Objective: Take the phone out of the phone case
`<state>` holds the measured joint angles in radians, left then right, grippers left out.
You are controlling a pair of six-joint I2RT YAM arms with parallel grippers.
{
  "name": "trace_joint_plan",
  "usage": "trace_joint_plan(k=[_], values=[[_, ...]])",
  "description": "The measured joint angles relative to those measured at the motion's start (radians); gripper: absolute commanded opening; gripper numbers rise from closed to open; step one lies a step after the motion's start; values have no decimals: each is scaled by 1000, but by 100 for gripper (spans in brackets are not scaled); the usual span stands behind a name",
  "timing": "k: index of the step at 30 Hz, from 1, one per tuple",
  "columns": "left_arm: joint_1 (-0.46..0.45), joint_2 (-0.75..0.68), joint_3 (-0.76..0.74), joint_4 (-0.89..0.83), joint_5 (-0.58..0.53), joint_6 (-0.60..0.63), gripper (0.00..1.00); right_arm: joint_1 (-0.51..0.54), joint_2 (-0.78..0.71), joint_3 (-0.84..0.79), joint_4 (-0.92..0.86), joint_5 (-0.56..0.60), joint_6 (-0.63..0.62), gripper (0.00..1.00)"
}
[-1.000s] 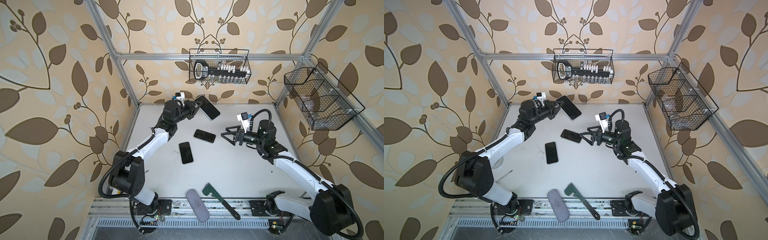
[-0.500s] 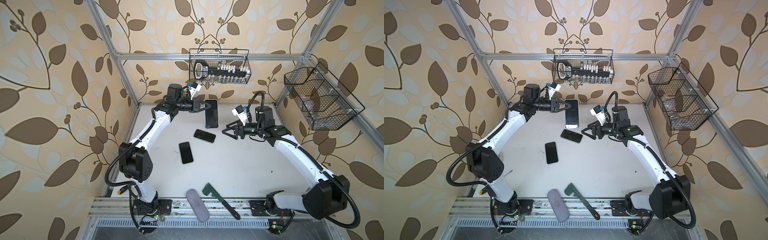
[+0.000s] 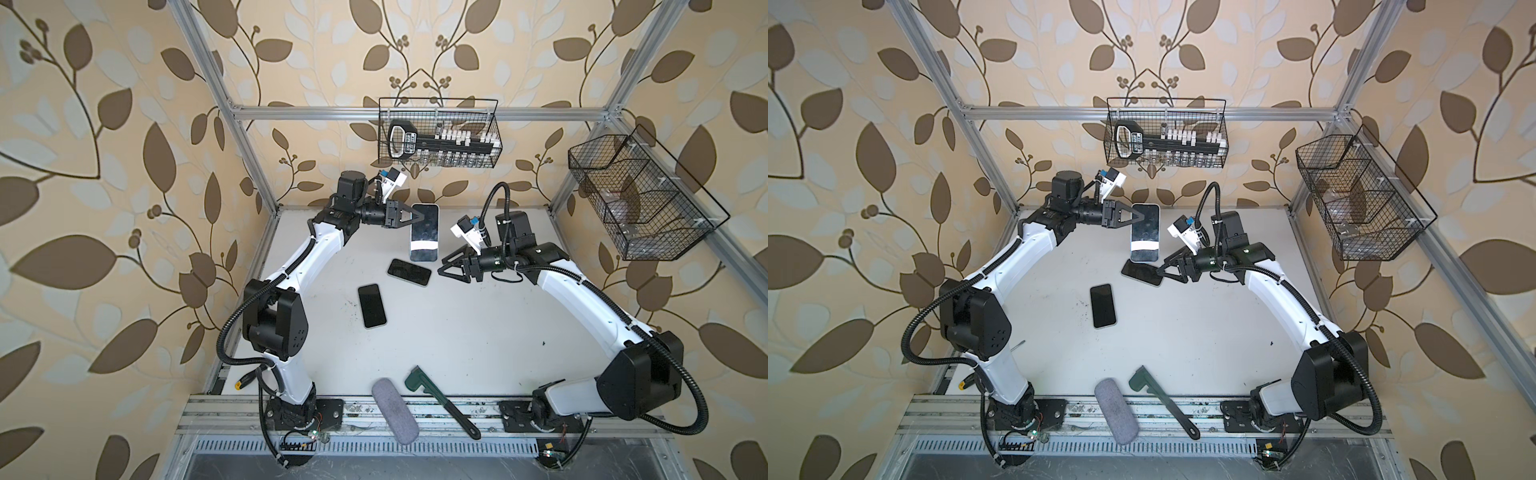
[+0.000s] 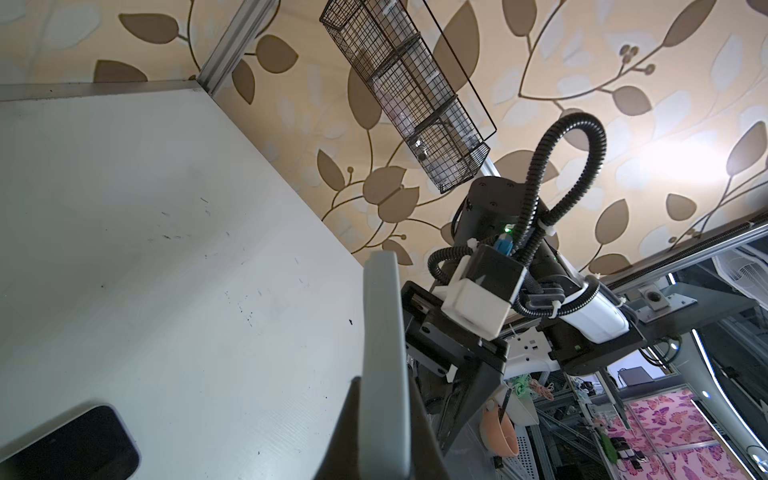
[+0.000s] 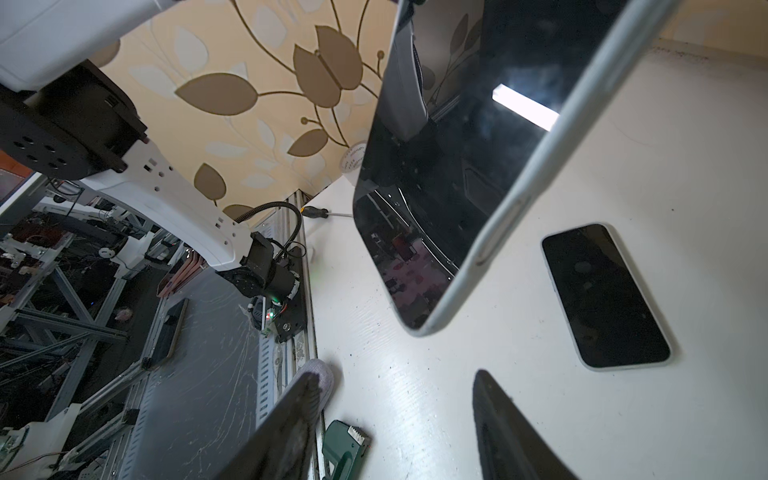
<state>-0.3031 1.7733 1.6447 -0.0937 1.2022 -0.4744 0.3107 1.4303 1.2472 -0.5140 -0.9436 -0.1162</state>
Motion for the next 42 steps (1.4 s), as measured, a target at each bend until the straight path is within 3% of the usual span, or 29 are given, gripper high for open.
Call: trace_joint_plan(k=[18,42], values=[[-38,0,-1,41,22,-26,0,7,47,41,16,-35,-1,38],[-38,0,-1,76,22,-53,0,-27,85,51,-26,-108,-37,38]])
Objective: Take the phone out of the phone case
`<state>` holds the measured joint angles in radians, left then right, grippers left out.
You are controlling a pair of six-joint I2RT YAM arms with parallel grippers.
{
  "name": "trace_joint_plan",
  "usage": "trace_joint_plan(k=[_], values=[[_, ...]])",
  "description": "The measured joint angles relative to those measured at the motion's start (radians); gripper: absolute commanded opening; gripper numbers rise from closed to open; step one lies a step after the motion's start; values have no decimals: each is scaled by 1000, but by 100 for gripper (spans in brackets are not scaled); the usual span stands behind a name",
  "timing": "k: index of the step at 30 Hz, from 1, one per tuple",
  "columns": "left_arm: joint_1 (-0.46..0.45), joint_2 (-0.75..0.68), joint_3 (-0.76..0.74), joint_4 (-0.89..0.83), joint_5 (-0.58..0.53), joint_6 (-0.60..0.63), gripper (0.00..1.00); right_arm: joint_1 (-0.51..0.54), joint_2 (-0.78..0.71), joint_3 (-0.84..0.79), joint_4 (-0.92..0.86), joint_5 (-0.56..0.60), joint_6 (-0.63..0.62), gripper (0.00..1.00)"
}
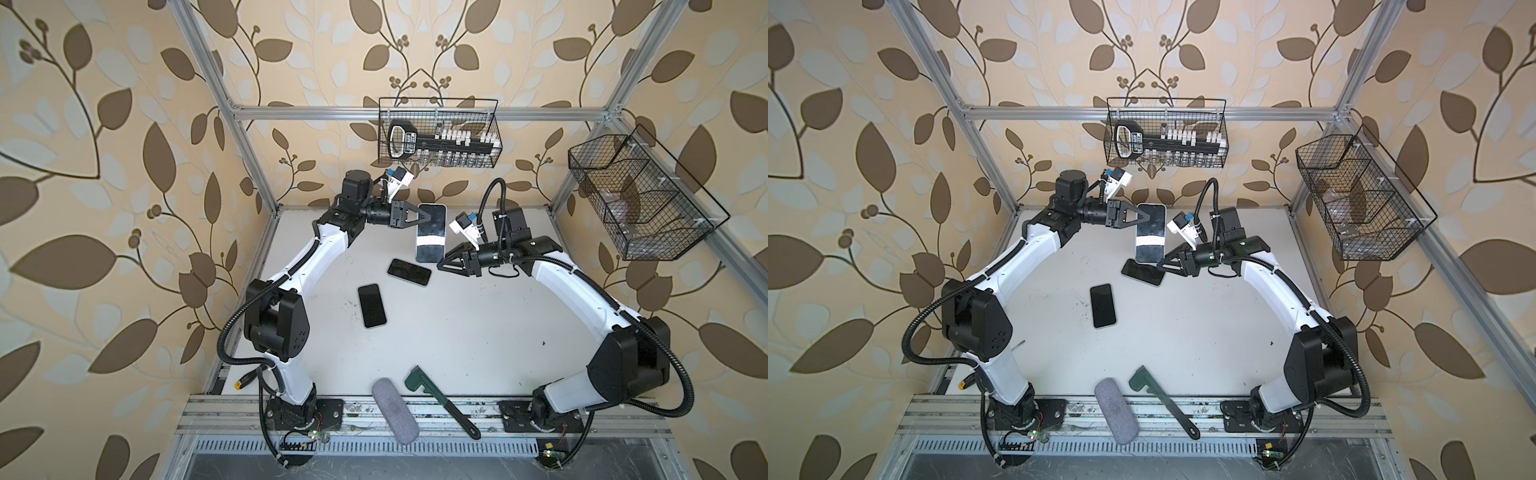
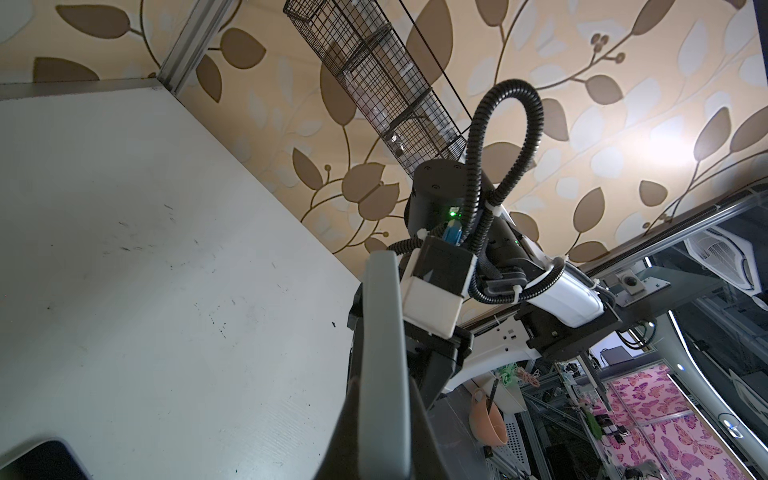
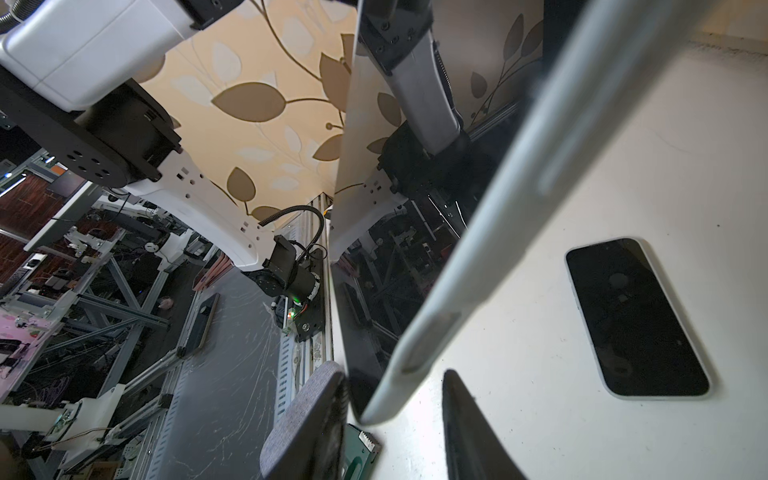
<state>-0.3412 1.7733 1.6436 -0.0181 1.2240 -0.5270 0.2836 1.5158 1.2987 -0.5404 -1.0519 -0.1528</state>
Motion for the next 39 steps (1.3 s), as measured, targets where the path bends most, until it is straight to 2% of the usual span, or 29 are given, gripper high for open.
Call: trace_joint_plan(k=[8,28,39], values=[[0,0,0,10,0,-8,0,-1,12,0,-18,-16,-16,32],[-7,0,0,22,7,-18,0,-5,27,2,-24,-90,-16,34],[-12,0,0,23,6,-23,0,-8,29,3,-21,-116,-16,30]])
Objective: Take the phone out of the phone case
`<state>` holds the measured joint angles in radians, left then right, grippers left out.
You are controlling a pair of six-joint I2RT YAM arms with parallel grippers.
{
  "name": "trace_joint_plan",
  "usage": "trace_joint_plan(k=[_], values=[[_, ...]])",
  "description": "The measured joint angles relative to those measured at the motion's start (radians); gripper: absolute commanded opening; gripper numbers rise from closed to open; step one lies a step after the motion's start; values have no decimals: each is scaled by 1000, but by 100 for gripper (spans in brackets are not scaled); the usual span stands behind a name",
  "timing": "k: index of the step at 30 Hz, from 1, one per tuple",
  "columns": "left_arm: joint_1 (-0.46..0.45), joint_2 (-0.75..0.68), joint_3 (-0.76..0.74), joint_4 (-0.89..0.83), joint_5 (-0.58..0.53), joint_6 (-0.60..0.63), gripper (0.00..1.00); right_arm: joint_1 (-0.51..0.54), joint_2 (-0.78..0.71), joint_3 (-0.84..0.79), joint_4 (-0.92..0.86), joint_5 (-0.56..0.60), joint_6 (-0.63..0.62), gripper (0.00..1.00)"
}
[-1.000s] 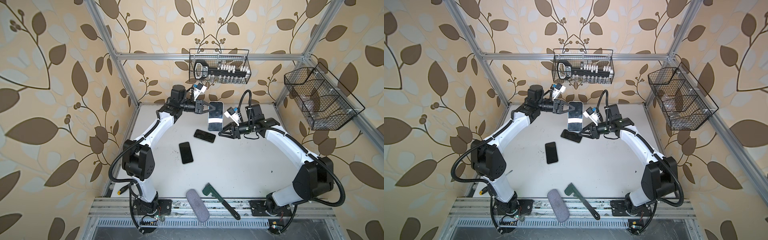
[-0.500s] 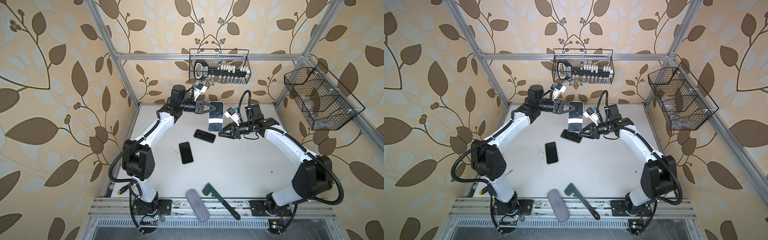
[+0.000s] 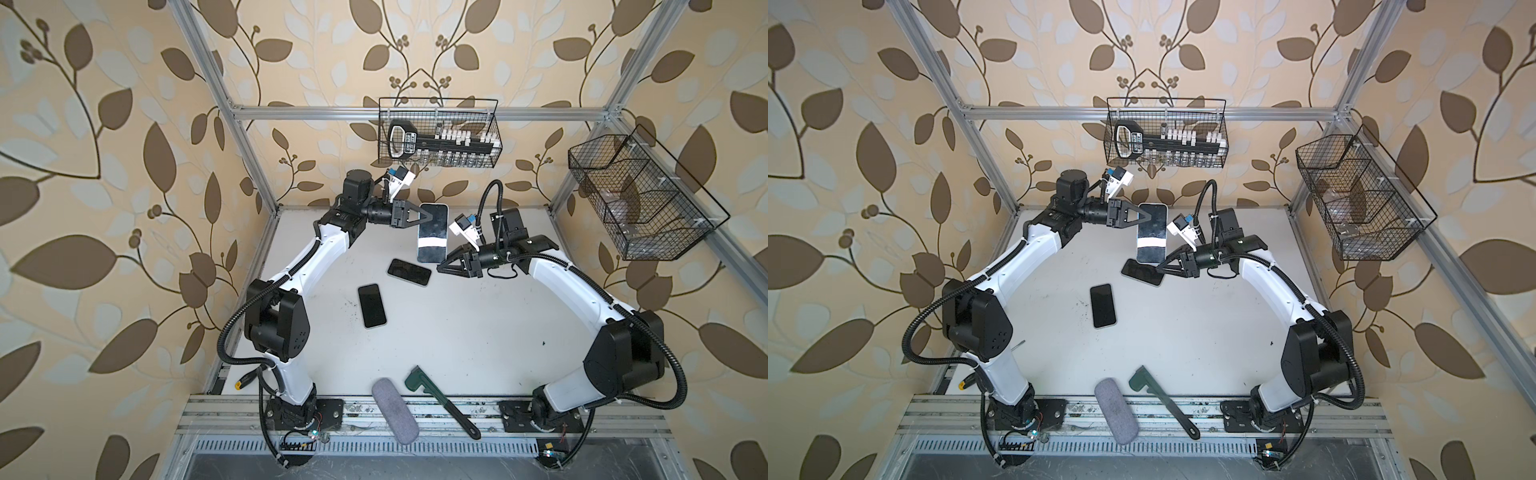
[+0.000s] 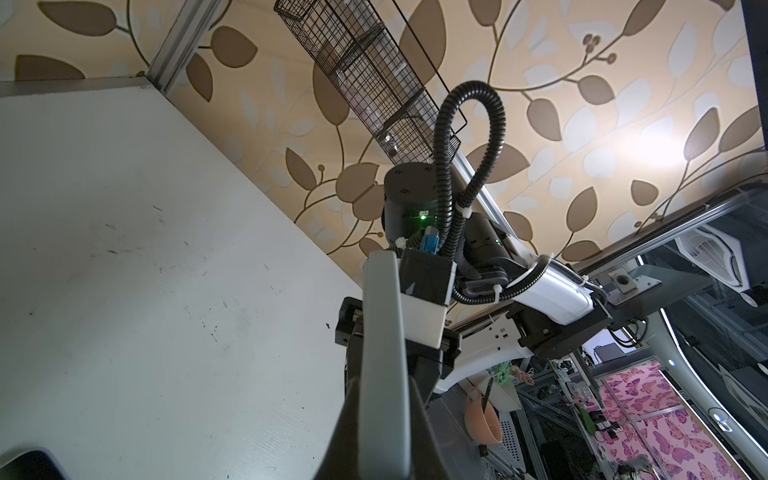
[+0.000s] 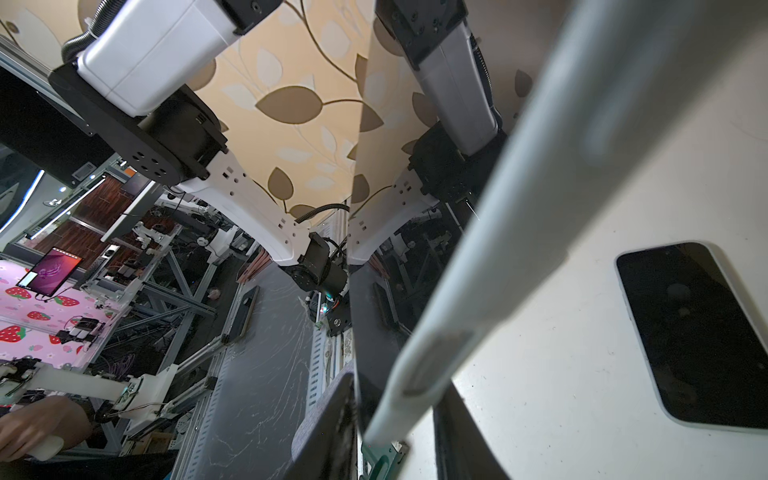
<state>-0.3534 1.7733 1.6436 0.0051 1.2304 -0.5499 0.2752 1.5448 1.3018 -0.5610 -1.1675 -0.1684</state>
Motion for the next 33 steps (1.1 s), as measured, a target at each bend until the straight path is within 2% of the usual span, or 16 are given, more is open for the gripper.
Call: trace_joint_plan(k=[10,15,24,33], values=[[-2,0,0,11,-4,-2,0,-3,0,0,4,-23,2,17],[-6,0,-7,47,-16,-48,0,-7,0,0,3,-31,-3,13],[-12,-3,-63,192,-26,-260,0,-18,-18,-2,-29,-68,-71,11],[-34,-24,-63,217,-33,-327,0,-20,-33,-2,-68,-111,-156,12]])
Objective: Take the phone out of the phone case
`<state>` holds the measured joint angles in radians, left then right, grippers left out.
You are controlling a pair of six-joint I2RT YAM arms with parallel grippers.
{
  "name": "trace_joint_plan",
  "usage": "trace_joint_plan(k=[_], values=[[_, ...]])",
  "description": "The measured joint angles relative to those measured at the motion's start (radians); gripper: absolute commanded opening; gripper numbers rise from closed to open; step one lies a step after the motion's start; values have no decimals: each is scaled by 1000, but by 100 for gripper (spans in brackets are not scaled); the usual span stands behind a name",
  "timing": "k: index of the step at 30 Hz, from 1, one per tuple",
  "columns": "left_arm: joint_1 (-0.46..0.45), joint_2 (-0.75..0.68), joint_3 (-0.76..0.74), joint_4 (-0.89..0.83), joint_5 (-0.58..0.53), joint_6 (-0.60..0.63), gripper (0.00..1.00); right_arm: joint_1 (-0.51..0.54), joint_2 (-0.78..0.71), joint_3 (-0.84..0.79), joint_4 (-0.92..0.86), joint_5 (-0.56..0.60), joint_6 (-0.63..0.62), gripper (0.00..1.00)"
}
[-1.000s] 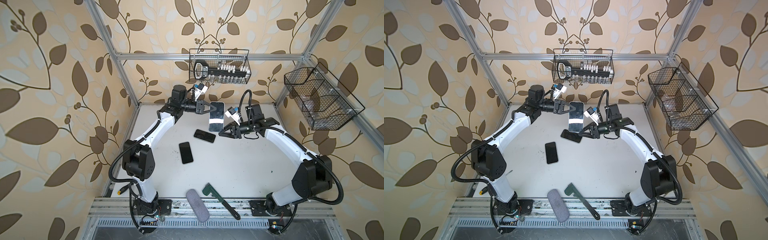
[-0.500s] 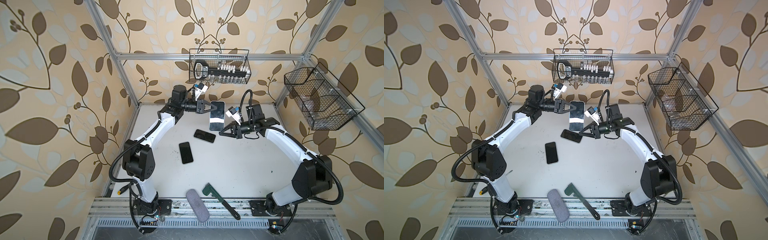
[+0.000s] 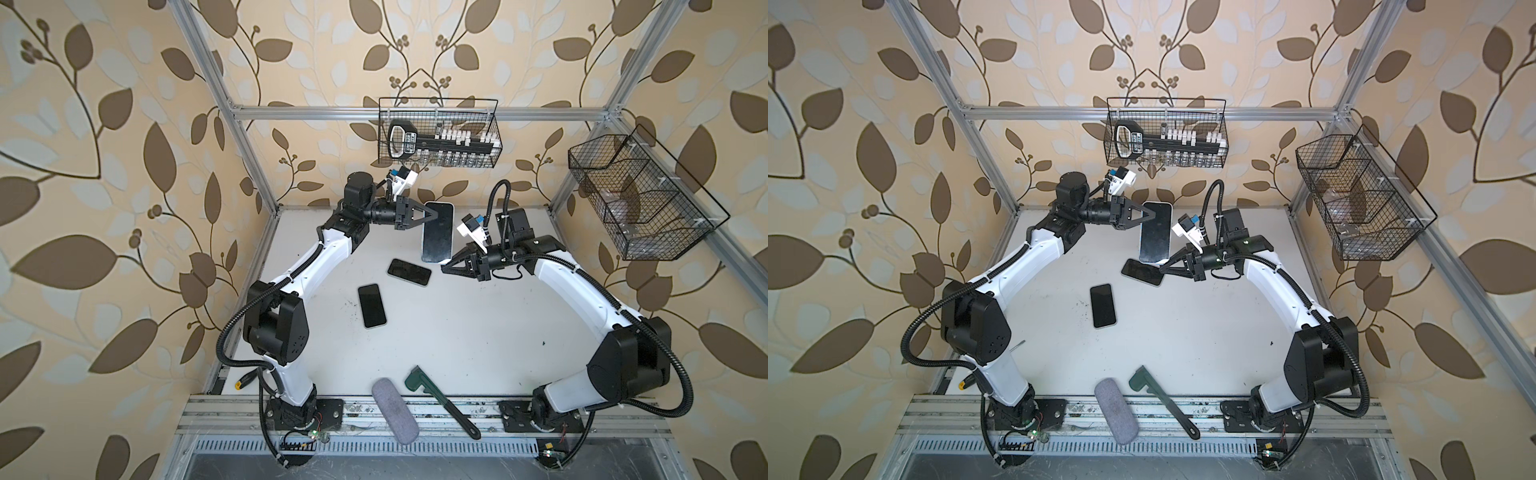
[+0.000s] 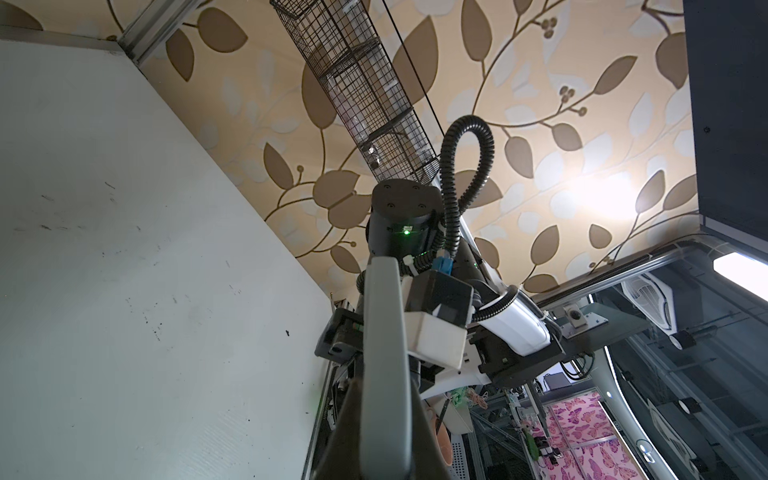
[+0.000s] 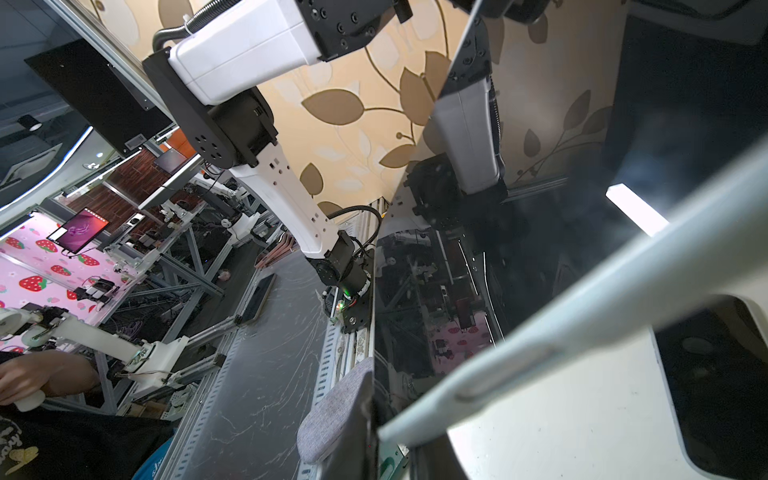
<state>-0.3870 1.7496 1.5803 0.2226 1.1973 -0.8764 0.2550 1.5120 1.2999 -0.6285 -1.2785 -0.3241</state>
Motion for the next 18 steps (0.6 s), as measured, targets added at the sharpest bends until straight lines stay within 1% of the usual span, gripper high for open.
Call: trace_joint_plan(k=[14,18], values=[[-19,0,0,66,-20,-99,0,-21,-23,-18,-5,-42,-69,13],[-30,-5,0,108,-31,-179,0,-23,-22,-34,-5,-28,-97,13]])
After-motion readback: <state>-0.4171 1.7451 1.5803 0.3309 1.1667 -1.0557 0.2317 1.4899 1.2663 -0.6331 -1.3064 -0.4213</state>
